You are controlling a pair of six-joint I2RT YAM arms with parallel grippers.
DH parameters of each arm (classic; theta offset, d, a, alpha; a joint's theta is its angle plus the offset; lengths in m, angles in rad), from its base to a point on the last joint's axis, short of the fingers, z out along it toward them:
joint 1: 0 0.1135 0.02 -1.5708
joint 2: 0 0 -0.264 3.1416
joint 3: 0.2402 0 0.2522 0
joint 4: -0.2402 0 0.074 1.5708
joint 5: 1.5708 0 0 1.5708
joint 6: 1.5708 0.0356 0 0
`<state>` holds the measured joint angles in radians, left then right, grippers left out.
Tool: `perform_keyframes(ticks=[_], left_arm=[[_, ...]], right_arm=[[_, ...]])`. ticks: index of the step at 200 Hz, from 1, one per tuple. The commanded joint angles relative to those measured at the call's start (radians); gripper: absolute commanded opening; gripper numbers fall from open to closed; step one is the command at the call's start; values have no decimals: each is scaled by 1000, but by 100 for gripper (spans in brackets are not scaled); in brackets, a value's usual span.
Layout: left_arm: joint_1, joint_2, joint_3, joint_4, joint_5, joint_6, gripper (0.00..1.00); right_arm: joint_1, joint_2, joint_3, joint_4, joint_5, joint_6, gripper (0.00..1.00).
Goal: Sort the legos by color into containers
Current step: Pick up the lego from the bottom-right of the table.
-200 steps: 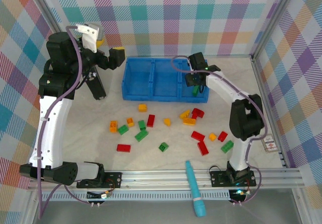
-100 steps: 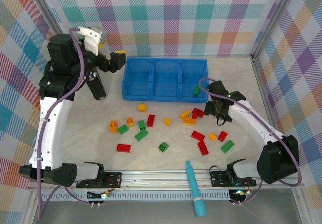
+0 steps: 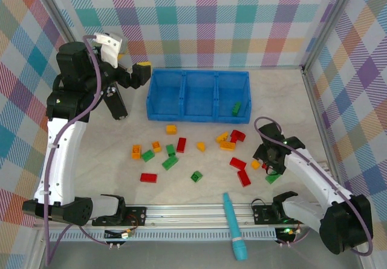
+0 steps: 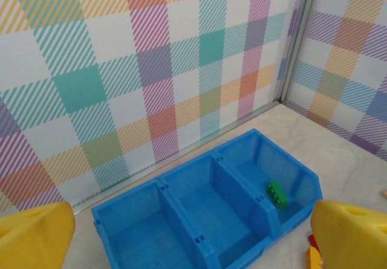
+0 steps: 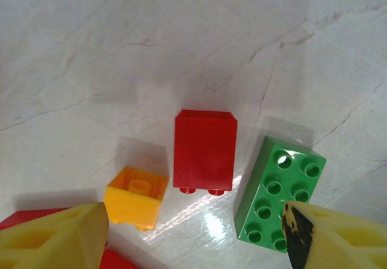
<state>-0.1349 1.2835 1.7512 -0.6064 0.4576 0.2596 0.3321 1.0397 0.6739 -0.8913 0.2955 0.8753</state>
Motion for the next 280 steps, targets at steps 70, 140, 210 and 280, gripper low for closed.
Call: perform_keyframes(ticks=[70,140,210,280], left_arm=[[9,-76,-51,66,78,0,100],[9,-70,-53,74,76,-3,100],[8,-67,-58,73,54,9,100],[8,-70,-59,67,42,16,100]], right_arm=[[-89,76,-75,162,-42,-40,62],[-111,183,-79,218,-50,-50,55],[-112,263,-45,223,-47,-39,39],[-102,309,121,239,-78,-160,24]])
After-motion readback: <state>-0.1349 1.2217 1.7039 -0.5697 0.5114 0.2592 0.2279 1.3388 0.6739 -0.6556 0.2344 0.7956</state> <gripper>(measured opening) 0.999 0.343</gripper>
